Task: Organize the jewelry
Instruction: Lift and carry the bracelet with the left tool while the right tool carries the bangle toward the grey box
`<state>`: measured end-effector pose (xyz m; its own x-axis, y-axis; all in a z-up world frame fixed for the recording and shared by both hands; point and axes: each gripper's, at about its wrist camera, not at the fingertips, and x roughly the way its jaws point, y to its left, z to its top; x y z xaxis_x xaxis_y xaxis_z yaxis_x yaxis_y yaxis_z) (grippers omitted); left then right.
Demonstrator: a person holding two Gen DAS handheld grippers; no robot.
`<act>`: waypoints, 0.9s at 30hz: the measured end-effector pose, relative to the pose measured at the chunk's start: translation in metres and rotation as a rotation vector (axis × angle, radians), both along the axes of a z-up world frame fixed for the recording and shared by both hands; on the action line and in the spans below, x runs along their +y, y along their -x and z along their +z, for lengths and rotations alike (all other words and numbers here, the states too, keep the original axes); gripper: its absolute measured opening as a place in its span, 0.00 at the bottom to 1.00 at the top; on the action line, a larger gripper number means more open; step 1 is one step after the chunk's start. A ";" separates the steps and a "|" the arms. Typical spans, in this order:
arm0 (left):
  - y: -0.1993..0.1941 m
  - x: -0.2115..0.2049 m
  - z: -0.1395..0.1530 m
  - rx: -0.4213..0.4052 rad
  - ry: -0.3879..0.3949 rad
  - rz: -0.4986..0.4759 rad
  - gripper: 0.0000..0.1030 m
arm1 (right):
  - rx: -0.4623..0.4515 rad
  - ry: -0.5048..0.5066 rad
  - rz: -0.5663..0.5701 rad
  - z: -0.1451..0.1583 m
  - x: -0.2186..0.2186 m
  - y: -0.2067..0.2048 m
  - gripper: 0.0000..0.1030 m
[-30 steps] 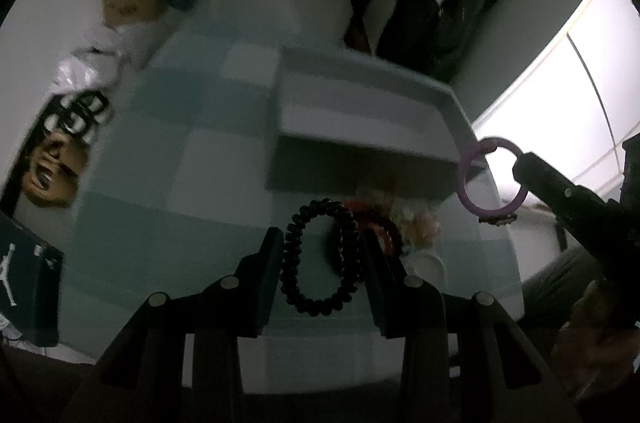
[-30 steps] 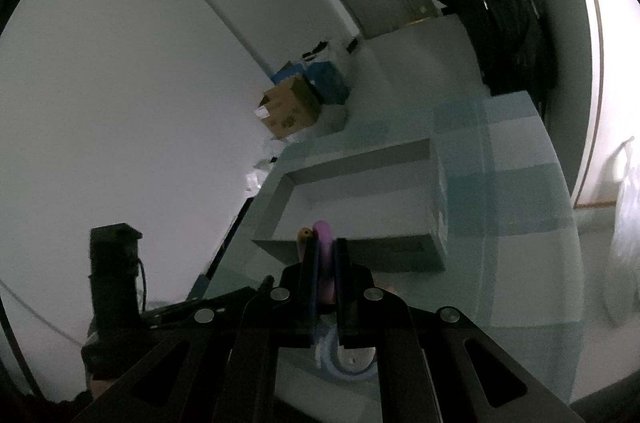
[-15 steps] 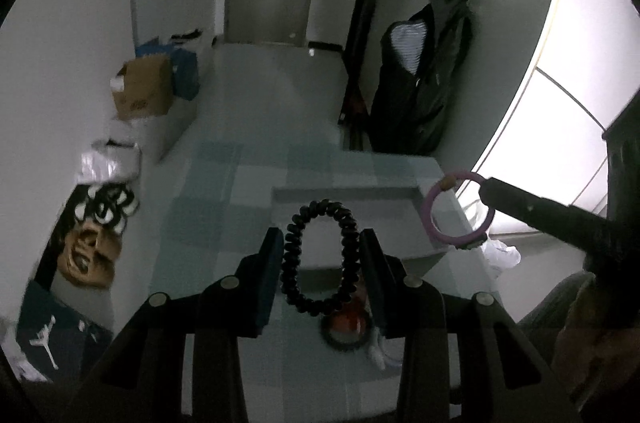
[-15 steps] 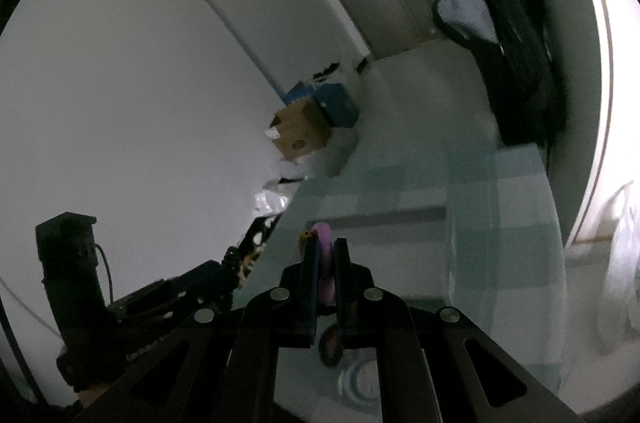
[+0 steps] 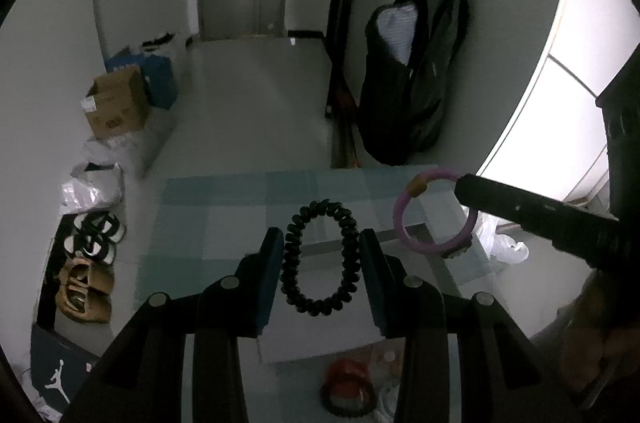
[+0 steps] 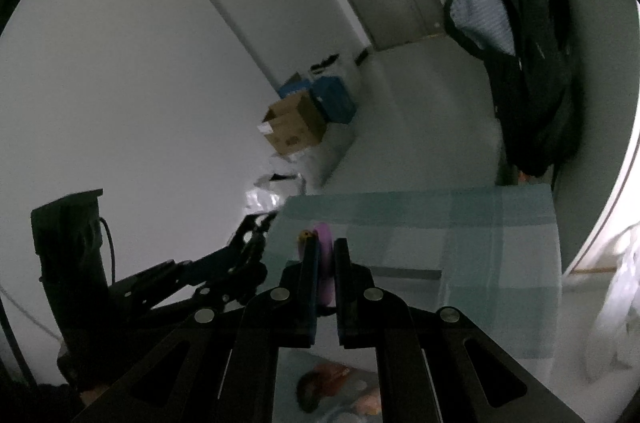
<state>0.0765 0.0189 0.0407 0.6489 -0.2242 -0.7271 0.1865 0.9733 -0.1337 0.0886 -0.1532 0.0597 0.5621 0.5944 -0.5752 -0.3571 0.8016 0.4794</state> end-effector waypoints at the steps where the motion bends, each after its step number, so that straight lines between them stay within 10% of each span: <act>1: -0.003 0.001 -0.004 0.013 0.001 -0.002 0.32 | 0.008 0.000 0.002 -0.003 -0.001 -0.002 0.06; 27: -0.032 -0.005 -0.055 0.223 0.095 -0.105 0.32 | 0.179 0.102 0.033 -0.060 0.016 -0.033 0.06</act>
<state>0.1082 0.0138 -0.0147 0.4444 -0.3561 -0.8220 0.2419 0.9312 -0.2727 0.1213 -0.1371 0.0001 0.4268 0.5442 -0.7223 -0.3003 0.8386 0.4545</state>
